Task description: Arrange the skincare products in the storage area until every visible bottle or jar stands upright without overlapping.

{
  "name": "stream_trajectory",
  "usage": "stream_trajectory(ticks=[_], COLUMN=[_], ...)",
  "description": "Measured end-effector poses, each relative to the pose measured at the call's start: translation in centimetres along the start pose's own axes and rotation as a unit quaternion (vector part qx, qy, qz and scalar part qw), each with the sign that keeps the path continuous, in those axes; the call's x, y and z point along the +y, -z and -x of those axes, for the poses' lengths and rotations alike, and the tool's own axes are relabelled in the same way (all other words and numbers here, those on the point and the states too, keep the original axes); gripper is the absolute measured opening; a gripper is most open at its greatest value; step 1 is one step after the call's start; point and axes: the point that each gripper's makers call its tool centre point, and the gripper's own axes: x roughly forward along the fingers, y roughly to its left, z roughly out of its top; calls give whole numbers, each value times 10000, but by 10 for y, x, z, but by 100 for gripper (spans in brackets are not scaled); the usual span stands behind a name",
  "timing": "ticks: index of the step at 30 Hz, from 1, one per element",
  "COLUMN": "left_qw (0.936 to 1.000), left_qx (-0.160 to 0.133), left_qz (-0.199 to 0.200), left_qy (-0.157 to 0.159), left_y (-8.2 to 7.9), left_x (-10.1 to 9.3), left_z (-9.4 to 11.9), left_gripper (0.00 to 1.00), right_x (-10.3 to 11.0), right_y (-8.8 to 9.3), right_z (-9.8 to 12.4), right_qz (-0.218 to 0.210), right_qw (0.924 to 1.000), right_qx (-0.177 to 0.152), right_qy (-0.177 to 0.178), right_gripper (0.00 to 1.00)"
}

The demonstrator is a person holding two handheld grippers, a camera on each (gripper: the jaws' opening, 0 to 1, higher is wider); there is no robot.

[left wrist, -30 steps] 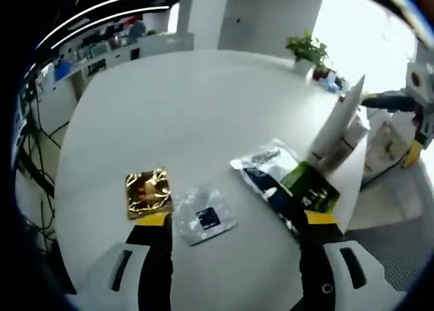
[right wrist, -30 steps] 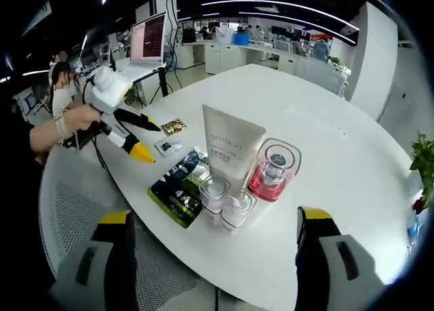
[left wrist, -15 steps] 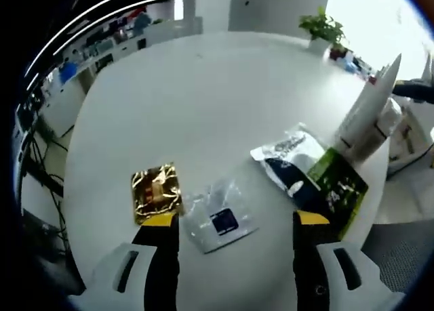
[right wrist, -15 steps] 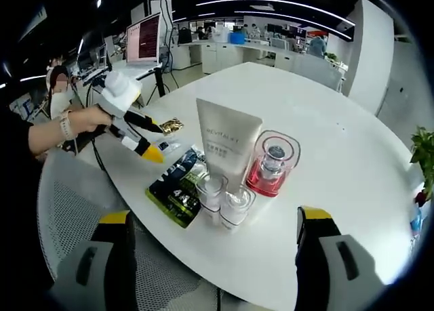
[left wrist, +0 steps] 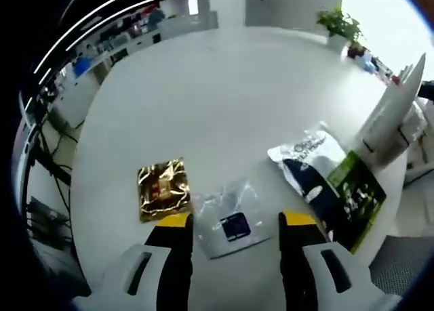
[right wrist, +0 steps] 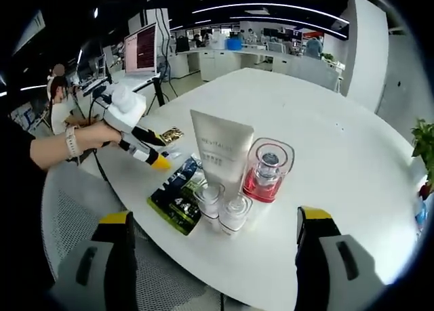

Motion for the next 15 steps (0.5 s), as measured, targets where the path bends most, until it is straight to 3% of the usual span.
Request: stream_trajectory(ticks=[4, 8, 10, 15], left_qw=[10000, 9997, 9986, 9976], left_qx=[-53, -61, -50, -70], left_qz=[-27, -199, -393, -534], left_qy=[20, 133, 341, 432], left_y=[-2, -2, -2, -2], left_x=[-2, -4, -6, -7], left_z=[0, 0, 1, 2], left_gripper=[39, 37, 34, 32], right_x=[0, 1, 0, -1], right_y=[3, 3, 3, 8], right_z=[-2, -2, -2, -3], right_qz=[-8, -26, -60, -78], right_qw=[10000, 10000, 10000, 9999], right_qx=[33, 5, -4, 68], right_qy=[-15, -10, -16, -14], right_gripper=[100, 100, 100, 100])
